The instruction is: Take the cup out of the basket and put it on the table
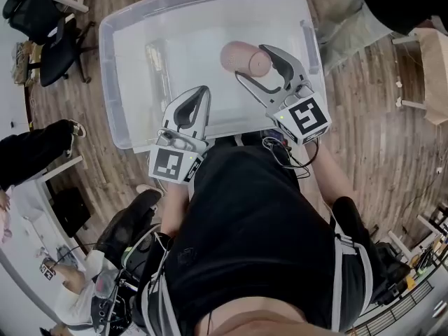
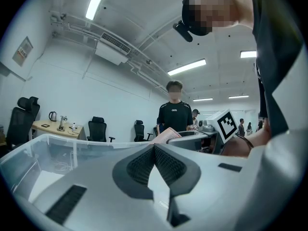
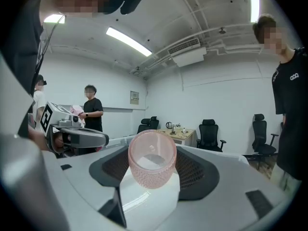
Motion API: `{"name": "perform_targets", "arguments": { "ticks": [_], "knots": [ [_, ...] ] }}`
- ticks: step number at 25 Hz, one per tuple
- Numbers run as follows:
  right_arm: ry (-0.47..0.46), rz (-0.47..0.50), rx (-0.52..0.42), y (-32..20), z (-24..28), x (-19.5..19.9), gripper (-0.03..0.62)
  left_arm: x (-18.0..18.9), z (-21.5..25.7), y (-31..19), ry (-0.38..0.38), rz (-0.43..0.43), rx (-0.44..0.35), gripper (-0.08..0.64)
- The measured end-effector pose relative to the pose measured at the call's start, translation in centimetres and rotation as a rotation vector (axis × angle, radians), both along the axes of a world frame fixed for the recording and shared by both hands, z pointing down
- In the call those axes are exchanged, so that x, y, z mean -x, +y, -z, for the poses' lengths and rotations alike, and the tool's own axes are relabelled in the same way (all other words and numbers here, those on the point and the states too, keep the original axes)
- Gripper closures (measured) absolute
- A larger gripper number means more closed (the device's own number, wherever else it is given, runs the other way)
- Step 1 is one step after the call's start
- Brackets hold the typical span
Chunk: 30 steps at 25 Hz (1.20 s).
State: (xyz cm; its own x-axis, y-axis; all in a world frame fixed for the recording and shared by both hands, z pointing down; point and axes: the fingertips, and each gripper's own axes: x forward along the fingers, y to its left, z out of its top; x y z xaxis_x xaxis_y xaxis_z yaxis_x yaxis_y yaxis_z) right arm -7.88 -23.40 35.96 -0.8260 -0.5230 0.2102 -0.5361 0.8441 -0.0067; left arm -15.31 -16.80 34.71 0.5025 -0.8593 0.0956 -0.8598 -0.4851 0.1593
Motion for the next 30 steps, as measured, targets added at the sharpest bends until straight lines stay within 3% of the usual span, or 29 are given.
{"name": "perform_targets", "arguments": {
  "ticks": [8, 21, 30],
  "knots": [
    [-0.098, 0.004, -0.028, 3.0, 1.9, -2.1, 0.287, -1.7, 0.3, 0.6, -0.005, 0.007, -0.004, 0.541],
    [-0.149, 0.077, -0.029, 5.3, 1.4, -6.4, 0.287, -7.2, 0.8, 2.7, -0.038, 0.067, -0.014, 0.541],
    [-0.187, 0.072, -0.048, 8.7, 2.3, -7.7, 0.287, -8.5, 1.3, 7.1, -0.032, 0.087, -0.039, 0.541]
  ]
}}
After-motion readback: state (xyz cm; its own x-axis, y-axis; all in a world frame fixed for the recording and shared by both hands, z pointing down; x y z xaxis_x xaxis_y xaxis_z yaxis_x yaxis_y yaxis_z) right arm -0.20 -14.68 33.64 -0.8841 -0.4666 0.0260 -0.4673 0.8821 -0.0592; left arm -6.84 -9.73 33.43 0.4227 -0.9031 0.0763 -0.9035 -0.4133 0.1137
